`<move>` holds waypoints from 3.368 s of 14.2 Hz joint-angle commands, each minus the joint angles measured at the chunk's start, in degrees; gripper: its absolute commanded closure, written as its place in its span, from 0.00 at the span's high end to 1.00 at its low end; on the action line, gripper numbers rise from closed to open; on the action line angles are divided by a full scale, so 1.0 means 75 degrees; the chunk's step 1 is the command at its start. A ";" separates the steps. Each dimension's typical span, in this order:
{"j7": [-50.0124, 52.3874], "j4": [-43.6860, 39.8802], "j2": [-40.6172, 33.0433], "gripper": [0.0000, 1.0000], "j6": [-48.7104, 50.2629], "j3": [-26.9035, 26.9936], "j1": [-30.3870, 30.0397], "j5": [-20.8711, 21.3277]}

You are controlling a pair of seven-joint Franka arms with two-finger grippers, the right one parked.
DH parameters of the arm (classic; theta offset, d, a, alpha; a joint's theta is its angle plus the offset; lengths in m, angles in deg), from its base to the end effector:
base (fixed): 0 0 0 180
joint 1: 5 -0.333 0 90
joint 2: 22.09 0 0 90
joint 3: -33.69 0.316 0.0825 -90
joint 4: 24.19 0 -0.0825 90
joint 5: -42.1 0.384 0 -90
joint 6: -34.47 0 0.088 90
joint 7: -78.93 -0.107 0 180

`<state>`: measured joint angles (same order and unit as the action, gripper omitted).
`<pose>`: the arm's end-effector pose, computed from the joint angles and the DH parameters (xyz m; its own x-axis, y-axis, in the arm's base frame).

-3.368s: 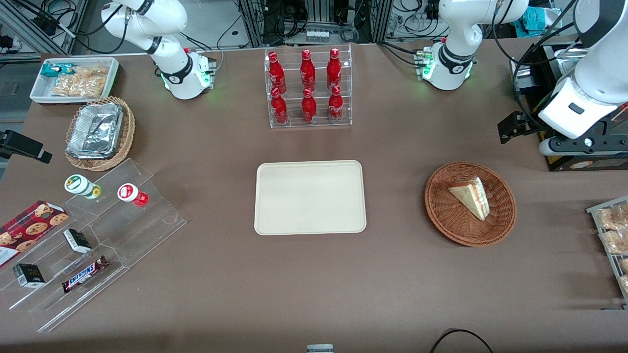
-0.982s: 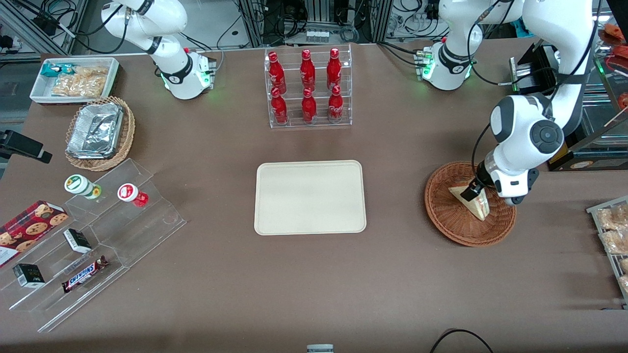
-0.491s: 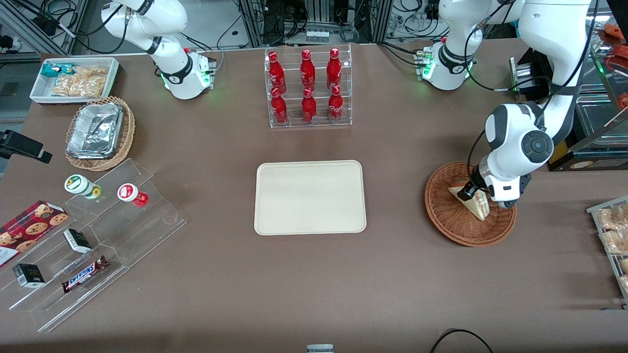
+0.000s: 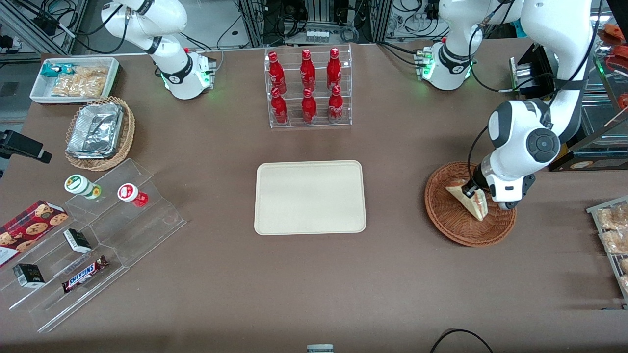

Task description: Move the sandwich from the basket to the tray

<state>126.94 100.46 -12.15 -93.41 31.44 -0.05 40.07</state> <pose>0.5377 -0.0689 0.3027 0.7351 0.6702 -0.1021 0.6673 -0.7419 -0.0657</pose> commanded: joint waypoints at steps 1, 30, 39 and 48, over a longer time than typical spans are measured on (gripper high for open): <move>-0.1146 -0.0854 -0.0084 0.08 0.1109 -0.0028 0.0603 0.0001; 0.1462 -0.5897 0.4581 0.86 0.0703 -0.0356 0.5199 -0.0526; 0.1638 -0.5909 0.3398 1.00 0.2107 -0.0007 0.5070 0.0209; 0.0118 -0.4319 0.1725 1.00 0.3797 0.0136 0.3373 0.0258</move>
<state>132.55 59.90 8.49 -65.34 32.95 28.24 41.51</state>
